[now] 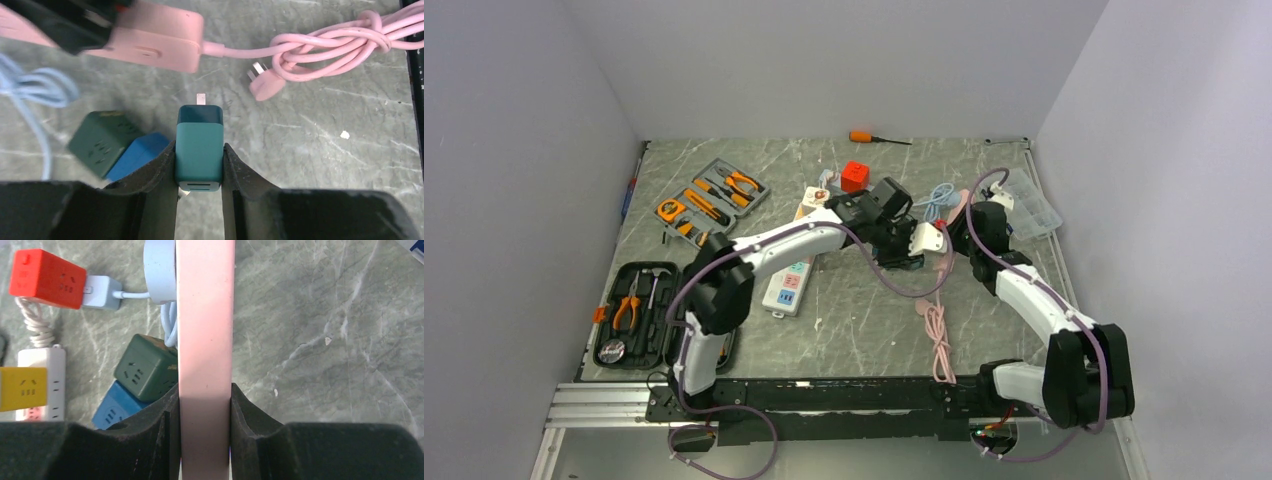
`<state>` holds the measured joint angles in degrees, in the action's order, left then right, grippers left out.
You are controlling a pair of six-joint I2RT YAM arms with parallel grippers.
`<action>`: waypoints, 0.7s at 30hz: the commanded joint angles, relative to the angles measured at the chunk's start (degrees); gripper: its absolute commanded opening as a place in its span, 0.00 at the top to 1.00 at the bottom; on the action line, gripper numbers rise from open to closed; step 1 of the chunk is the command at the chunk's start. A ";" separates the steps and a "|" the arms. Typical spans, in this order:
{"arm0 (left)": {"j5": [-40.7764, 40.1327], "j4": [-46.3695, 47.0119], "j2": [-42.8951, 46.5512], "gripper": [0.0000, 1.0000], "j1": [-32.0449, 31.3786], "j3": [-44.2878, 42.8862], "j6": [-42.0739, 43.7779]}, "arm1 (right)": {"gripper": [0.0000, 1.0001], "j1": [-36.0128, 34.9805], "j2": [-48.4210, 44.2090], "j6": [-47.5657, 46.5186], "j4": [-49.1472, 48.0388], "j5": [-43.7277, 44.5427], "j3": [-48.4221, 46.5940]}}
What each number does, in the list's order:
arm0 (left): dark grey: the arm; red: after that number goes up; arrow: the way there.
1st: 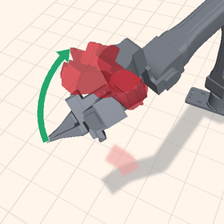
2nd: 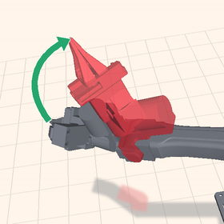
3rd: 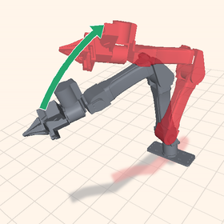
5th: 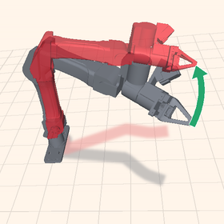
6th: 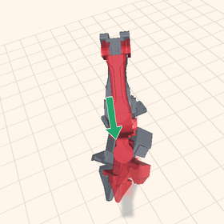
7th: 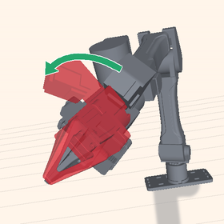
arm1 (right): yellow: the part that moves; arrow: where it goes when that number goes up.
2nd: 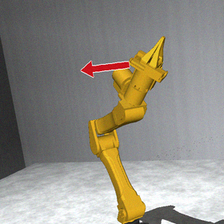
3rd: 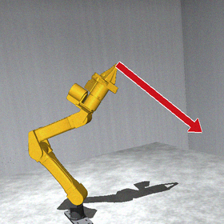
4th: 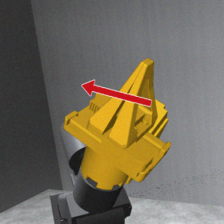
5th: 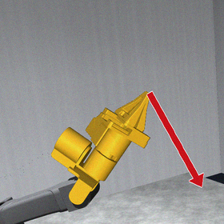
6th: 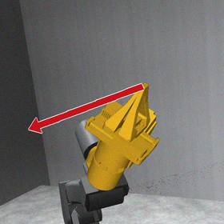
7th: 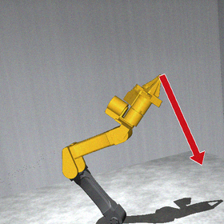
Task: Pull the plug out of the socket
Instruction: Place the plug at the center of the board.
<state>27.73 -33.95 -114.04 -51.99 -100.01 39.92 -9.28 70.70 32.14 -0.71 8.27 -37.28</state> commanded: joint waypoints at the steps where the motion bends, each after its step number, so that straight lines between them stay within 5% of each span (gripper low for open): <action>1: 3.26 4.03 -5.90 0.95 0.43 -3.83 -4.11 | 1.00 0.98 -6.21 0.65 -1.17 -1.50 -5.00; 4: 4.82 5.06 -9.29 0.87 0.41 -6.69 -6.43 | 1.00 0.92 -8.37 1.90 -0.71 -3.32 -4.73; 10: 8.99 7.00 -13.93 0.44 0.42 -10.81 -10.51 | 1.00 0.96 -11.53 2.19 0.43 -4.29 -2.60; 15: 7.96 7.79 -15.16 0.33 0.21 -10.23 -10.17 | 1.00 0.95 -12.78 1.92 0.45 -4.07 -1.29; 21: 8.73 5.14 -9.34 0.01 2.32 -8.64 -9.55 | 1.00 0.93 -13.92 0.47 0.45 -4.12 -0.18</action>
<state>33.80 -27.88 -128.75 -51.27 -108.36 30.57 -8.64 60.18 33.61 4.89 3.81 -37.10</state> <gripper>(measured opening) 0.917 0.346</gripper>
